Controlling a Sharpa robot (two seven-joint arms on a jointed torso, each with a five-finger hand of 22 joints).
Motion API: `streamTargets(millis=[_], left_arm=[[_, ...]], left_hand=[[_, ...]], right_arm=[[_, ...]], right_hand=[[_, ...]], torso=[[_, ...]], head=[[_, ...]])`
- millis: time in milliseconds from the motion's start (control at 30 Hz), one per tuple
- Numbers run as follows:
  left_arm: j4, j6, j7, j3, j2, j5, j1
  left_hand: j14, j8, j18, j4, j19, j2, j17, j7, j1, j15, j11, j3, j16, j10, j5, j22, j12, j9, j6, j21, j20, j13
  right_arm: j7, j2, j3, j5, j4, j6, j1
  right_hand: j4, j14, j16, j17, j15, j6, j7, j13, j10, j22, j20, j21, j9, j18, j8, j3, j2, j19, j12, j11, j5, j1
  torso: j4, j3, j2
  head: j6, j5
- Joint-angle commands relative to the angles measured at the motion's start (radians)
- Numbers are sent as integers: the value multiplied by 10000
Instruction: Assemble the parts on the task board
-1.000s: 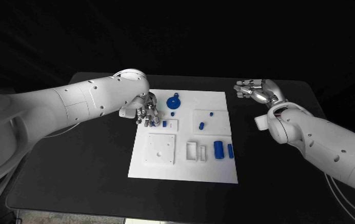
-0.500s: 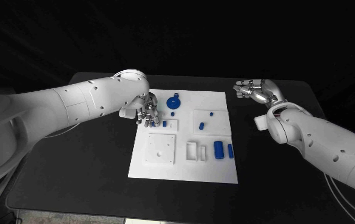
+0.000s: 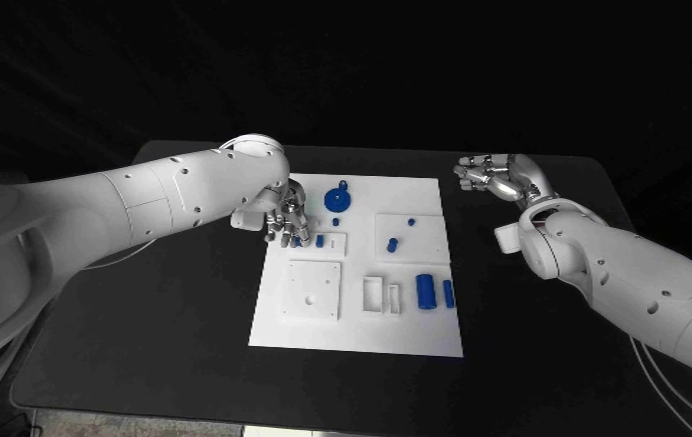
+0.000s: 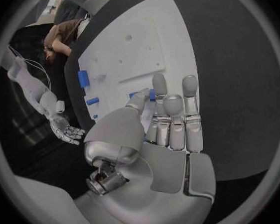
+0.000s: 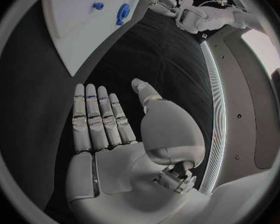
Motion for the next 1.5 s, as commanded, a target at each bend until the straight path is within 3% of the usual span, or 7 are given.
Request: streamTargets(millis=[33,167,200,367,833,1167,1500], left_arm=[[11,183,189,-49,44,-45,-108],[2,257,214,-48,47,-47,-108],[1,269,220,-48,49,-51,-108],[31,306,334,-47,57,-287,-105],[130,50,794,-47,131,-1228,-104],[22,-336,680,-46,173,-955,-103],[-145,25,565,-46,278,-528,-98]], left_hand=[[-69,-39,174,-882,-51,333,6,-205,432,-38,-15,898,50,-17,46,200,36,17,249,21,-31,9],[-86,-212,174,-882,-78,292,13,-217,483,-41,-20,916,70,-10,34,199,20,301,345,58,-33,1],[-89,-538,173,-870,-105,281,16,-214,492,-38,-22,933,76,2,26,197,-2,651,450,90,-31,-9],[-95,-960,175,-876,-115,287,6,-215,527,-36,-19,898,79,-15,-8,193,16,932,623,108,-30,11],[-76,-1151,180,-845,-96,299,-19,-215,569,-34,-16,793,68,-7,-71,187,16,982,712,98,-26,7],[37,-955,168,-842,30,416,-66,-240,264,-61,-35,668,-19,54,90,173,5,1273,537,-23,-48,3],[13,-909,156,-844,25,393,-54,-243,212,-57,-30,680,-24,36,106,180,-11,1280,517,-60,-45,-1]], right_arm=[[113,15,4,-38,-5,160,-5],[115,21,4,-38,-13,161,-5],[115,22,4,-38,-13,162,-5],[116,23,4,-38,-18,165,-5],[112,32,4,-37,-18,174,-5],[107,23,4,-36,-5,172,-5],[99,20,4,-36,9,178,-5]], right_hand=[[69,-87,-64,-14,2,-19,-2,-13,-55,-13,-34,-14,-5,188,-50,-5,27,-62,-30,26,60,-54],[69,-87,-64,-14,2,-19,-2,-13,-55,-13,-34,-14,-5,188,-50,-5,27,-62,-30,26,60,-54],[69,-87,-64,-14,2,-19,-2,-13,-55,-13,-34,-14,-5,188,-50,-5,27,-62,-30,26,60,-54],[69,-87,-64,-14,2,-19,-2,-13,-55,-13,-34,-14,-5,188,-50,-5,27,-62,-30,26,60,-54],[68,-87,-63,-13,2,-25,-1,-13,-60,-12,-34,-13,-6,189,-50,-15,38,-61,-31,27,65,-75],[78,-87,-64,-13,2,-33,1,-13,-59,-13,-33,-14,-6,188,-50,-14,49,-63,-30,28,71,-84],[78,-87,-64,-13,2,-33,1,-13,-59,-13,-33,-14,-6,188,-50,-14,49,-63,-30,28,71,-84]], torso=[[2,0,1],[2,3,0],[-1,2,0],[6,-1,-5],[-2,1,-6],[-2,4,-1],[0,7,-6]], head=[[-10,-1],[-11,-3],[-16,-5],[-31,-19],[-32,-34],[7,-38],[1,-34]])
